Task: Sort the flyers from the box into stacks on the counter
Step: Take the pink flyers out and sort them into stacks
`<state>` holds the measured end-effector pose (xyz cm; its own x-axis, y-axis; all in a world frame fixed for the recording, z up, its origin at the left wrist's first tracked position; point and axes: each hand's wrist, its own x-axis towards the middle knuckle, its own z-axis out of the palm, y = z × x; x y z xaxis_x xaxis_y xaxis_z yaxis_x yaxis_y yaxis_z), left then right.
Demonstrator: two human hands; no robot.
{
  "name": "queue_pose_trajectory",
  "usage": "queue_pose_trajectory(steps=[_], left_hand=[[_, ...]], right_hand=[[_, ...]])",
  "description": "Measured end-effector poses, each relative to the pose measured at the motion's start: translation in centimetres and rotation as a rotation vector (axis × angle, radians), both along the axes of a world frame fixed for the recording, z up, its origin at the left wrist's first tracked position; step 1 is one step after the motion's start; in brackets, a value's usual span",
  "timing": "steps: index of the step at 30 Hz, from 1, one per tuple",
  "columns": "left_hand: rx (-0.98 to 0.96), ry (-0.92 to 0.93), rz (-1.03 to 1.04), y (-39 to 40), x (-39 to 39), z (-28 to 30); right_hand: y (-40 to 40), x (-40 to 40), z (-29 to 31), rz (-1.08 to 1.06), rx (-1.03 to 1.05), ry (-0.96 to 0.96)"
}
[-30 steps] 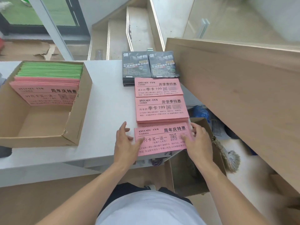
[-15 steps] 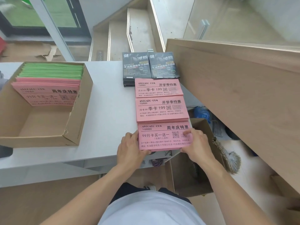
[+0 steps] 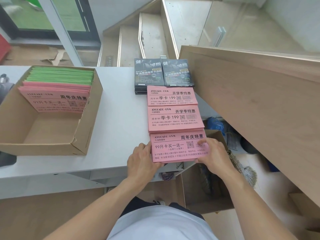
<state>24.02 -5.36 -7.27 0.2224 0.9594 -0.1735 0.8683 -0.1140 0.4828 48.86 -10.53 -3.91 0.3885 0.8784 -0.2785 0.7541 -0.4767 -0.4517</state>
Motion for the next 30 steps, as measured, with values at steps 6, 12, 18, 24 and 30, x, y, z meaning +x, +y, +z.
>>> queue_pose_trajectory(steps=[6,12,18,24,30], left_hand=[[-0.034,-0.041,-0.046,0.0,-0.3,0.4],[-0.181,-0.095,-0.037,0.9,-0.9,0.9],[-0.488,-0.151,-0.094,4.5,-1.0,2.7],[-0.580,-0.272,-0.057,6.0,-1.0,2.8],[-0.576,-0.226,-0.072,5.8,-0.9,2.5]], right_hand=[[-0.3,-0.4,0.4,0.053,-0.028,-0.021],[0.1,-0.8,0.8,0.030,-0.083,0.010],[0.9,-1.5,1.1,0.049,-0.111,-0.091],[1.2,-1.6,1.2,0.035,-0.123,-0.102],[0.9,-1.7,0.9,0.017,-0.102,-0.099]])
